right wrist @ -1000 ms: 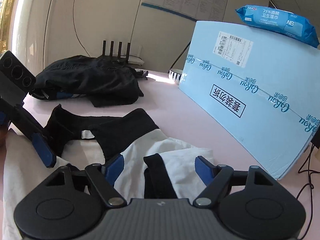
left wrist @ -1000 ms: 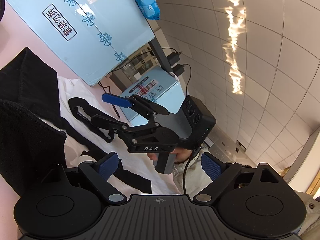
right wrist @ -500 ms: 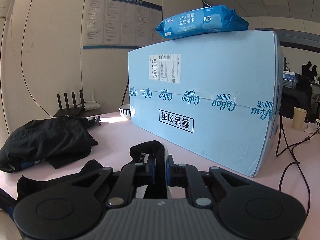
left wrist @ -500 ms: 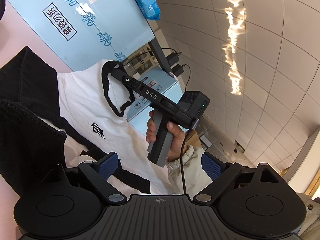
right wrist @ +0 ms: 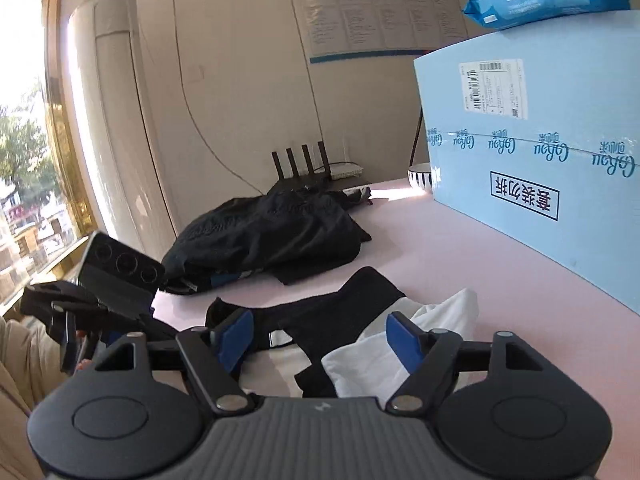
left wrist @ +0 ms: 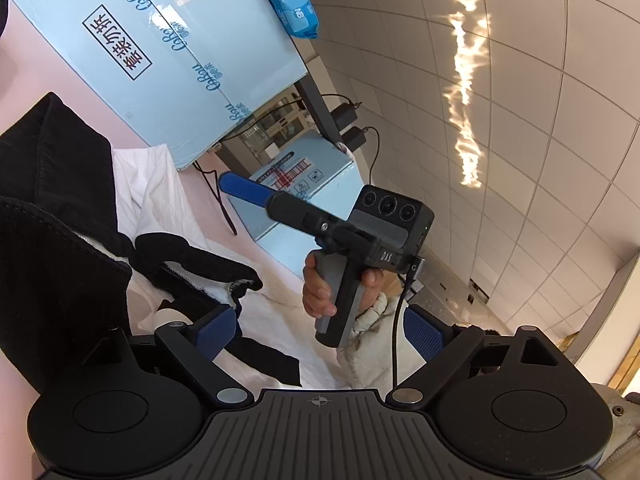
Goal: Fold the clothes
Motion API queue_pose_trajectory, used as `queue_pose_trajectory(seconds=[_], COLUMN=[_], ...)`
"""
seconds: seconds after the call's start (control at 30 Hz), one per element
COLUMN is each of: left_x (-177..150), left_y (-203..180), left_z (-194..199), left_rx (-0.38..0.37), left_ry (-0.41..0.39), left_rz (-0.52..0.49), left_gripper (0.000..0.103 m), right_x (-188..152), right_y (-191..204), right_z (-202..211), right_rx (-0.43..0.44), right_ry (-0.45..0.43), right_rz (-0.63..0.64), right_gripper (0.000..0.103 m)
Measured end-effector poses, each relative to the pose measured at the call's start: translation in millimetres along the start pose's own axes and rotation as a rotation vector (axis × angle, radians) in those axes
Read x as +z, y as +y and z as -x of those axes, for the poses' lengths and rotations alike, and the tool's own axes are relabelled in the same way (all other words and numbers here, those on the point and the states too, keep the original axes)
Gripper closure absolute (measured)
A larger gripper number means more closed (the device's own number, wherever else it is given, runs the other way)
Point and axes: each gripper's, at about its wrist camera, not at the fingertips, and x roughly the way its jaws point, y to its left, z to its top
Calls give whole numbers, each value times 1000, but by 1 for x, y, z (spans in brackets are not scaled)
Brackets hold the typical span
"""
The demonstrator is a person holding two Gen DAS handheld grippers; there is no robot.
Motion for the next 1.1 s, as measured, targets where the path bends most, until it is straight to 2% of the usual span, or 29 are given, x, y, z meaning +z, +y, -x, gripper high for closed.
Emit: queue_pose_trajectory(seconds=[0.03,0.1,0.13,0.17,0.2,0.27,0.3,0.4,0.47,0.5,0.57,0.67,0.73,0.83,0.9,1.0,1.1], left_x=[0,0,0,-1,-1,-1,-1,0,2,2,2,1,-4,-15,-19,-21,-25], left_y=[0,0,0,0,0,0,1,3,9,13,14,3,-6,-10,-17,-41,-60], left_z=[0,0,0,0,0,1,1,4,10,15,20,19,19,29,47,72,84], left_rx=[0,-1,-1,-2,-2,-4,-5,-26,-67,-93,-102,-47,-21,-57,-49,27,145], left_ry=[0,0,0,0,0,-1,-3,-17,-46,-68,-102,-115,-105,-120,-134,-147,-128], left_rz=[0,0,0,0,1,2,5,29,78,110,134,114,98,210,275,219,161], left_gripper=[10,10,10,10,10,10,10,10,10,10,10,10,10,9,7,6,5], right_x=[4,2,-4,-12,-17,-18,-13,0,3,1,-12,-42,-68,-107,-128,-160,-181], right_y=[-7,-18,-24,-30,-32,-32,-34,-39,-40,-40,-36,-31,-24,5,31,75,114], right_z=[-3,-16,-29,-44,-46,-34,-18,39,84,101,138,186,219,262,285,307,310], right_rx=[-21,-18,-7,4,-5,-22,-30,-17,-10,-26,-115,-231,-234,-205,-177,-155,-179], right_ry=[0,74,173,282,285,188,106,-104,-182,-195,-206,-190,-199,-255,-291,-318,-300], right_rz=[-57,-124,-159,-195,-206,-233,-274,-373,-421,-432,-440,-489,-562,-622,-607,-573,-544], right_gripper=[10,10,11,16,18,19,19,8,6,5,4,4,4,4,4,3,3])
